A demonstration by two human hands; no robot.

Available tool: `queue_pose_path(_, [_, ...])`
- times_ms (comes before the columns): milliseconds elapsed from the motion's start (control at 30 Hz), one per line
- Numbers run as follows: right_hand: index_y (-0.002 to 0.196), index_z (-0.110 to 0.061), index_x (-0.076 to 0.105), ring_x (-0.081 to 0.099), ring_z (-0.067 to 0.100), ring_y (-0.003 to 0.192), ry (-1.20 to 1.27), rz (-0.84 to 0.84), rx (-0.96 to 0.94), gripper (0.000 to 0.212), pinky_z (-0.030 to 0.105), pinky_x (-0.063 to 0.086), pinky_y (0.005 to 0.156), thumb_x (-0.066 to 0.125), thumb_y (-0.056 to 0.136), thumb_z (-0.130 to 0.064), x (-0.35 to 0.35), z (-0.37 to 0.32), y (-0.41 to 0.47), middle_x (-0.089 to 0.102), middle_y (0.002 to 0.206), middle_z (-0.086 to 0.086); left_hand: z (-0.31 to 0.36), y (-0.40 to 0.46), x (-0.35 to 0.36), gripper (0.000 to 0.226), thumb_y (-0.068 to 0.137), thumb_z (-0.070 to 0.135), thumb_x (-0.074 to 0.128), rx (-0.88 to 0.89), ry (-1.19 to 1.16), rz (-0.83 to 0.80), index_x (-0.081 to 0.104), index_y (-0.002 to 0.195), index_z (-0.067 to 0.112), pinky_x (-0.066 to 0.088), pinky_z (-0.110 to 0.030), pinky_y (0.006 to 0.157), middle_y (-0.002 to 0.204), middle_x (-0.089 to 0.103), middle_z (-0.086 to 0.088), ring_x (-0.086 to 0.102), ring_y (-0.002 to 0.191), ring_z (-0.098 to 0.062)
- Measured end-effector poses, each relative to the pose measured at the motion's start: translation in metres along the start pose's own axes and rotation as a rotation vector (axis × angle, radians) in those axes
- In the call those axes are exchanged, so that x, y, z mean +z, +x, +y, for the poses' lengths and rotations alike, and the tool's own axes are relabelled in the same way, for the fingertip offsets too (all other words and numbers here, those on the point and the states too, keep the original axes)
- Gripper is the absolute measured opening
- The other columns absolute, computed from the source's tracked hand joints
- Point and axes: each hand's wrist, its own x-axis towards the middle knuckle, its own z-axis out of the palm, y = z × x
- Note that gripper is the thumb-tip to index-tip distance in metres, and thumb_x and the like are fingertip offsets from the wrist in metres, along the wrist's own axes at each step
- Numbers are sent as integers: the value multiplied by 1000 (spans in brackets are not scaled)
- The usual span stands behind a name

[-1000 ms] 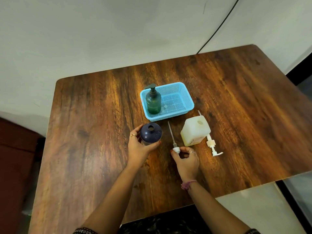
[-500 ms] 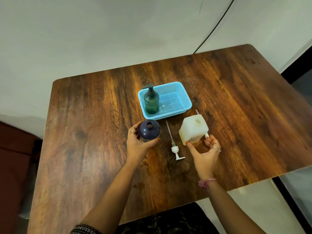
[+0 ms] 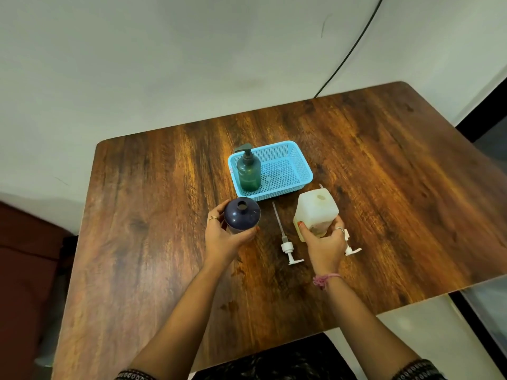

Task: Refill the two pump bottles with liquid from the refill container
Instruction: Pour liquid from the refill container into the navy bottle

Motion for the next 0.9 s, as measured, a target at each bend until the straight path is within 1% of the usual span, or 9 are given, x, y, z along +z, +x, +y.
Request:
queue_pose_path(100, [125,-14,49,56,22,108,77,-64,8,75,28,47,87,78,67,-52,-5,-11,0,58,117,5,9,4,-4,84,59,4,90,11,-9,28,47,131,9,46,-4,79,126,54,-3,55,100,1])
queue_pose_path(167, [127,-11,51,54,12,104,139,20,-100,70,14,44,74,82,69,-34,-9,-23,-1,56,112,-5,14,7,-7,83,59,9,91,30,4,47,49,130,12,47,-7,82,126,55,-1,55,104,-1])
queue_pose_path(233, [124,-10,55,53,8,98,172,108,-165,68,14,41,68,85,65,-26,-13,-37,1,56,105,-7,22,9,-10,83,58,14,92,51,7,60,50,130,14,48,-14,86,126,55,0,56,107,-4])
queue_pose_path(433, [118,-24,55,59,8,91,233,97,-296,64,25,54,67,82,62,-42,-35,-85,17,58,102,-12,67,20,-1,79,59,16,91,115,-54,95,50,127,16,54,-16,80,123,55,2,60,104,-6])
queue_pose_path(567, [107,-28,53,62,4,84,276,67,-435,52,15,53,59,84,66,-31,-58,-127,32,61,94,-9,111,31,10,79,60,19,91,192,-64,121,48,127,15,55,-30,89,126,54,-2,60,107,-11])
queue_pose_path(633, [107,-27,53,63,11,88,292,46,-483,52,21,55,63,84,66,-31,-68,-147,42,61,95,-7,136,37,15,80,60,20,91,221,-82,131,47,127,17,56,-32,89,126,55,-3,60,106,-11])
queue_pose_path(700, [113,-22,56,62,13,90,317,23,-529,57,26,55,68,84,65,-33,-78,-171,50,60,98,-7,162,43,21,80,60,22,91,259,-83,148,48,127,19,56,-28,85,126,55,-3,60,104,-10])
queue_pose_path(800, [118,-16,58,60,10,90,348,3,-593,62,15,50,64,84,65,-34,-91,-206,61,61,100,-7,196,49,28,79,62,22,90,309,-81,171,47,128,18,51,-12,73,126,53,-1,57,98,-4])
queue_pose_path(900, [115,-17,58,60,11,88,373,-4,-677,59,13,49,64,84,65,-34,-102,-235,71,60,99,-7,224,54,35,78,62,24,90,354,-85,221,48,128,17,48,-12,73,128,52,-4,55,99,-7])
